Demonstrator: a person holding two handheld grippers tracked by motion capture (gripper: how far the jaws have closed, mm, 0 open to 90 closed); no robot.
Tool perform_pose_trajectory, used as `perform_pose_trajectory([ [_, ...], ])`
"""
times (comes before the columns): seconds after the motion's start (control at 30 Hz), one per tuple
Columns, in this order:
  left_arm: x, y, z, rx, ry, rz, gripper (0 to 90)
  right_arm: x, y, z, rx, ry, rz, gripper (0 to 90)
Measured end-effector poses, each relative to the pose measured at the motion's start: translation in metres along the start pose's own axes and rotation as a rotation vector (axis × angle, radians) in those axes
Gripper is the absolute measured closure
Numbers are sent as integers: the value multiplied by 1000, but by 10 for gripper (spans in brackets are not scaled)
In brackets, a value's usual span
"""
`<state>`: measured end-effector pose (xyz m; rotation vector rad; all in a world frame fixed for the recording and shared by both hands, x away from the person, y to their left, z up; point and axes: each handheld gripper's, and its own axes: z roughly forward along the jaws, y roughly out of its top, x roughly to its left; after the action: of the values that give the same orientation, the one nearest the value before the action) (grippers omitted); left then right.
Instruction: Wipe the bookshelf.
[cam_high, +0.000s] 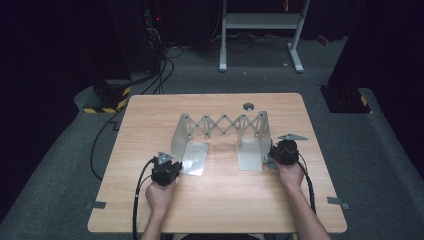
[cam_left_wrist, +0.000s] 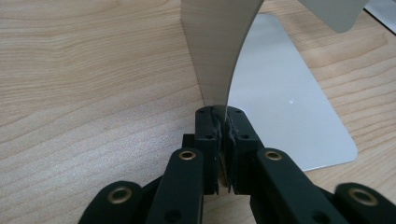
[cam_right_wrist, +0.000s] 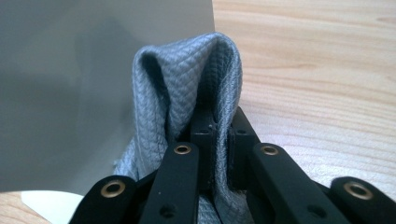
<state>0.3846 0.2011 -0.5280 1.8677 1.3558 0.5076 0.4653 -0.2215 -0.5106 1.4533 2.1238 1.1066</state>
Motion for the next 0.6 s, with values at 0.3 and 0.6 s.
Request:
perform_pose_trajectory([
  [0.3, 0, 0, 0, -1, -3, -5, 847, 1, 15, -10, -23, 1, -21, 849],
  [0.6, 0, 0, 0, -1, -4, -6, 847, 12, 50, -57, -180, 8, -68, 850],
])
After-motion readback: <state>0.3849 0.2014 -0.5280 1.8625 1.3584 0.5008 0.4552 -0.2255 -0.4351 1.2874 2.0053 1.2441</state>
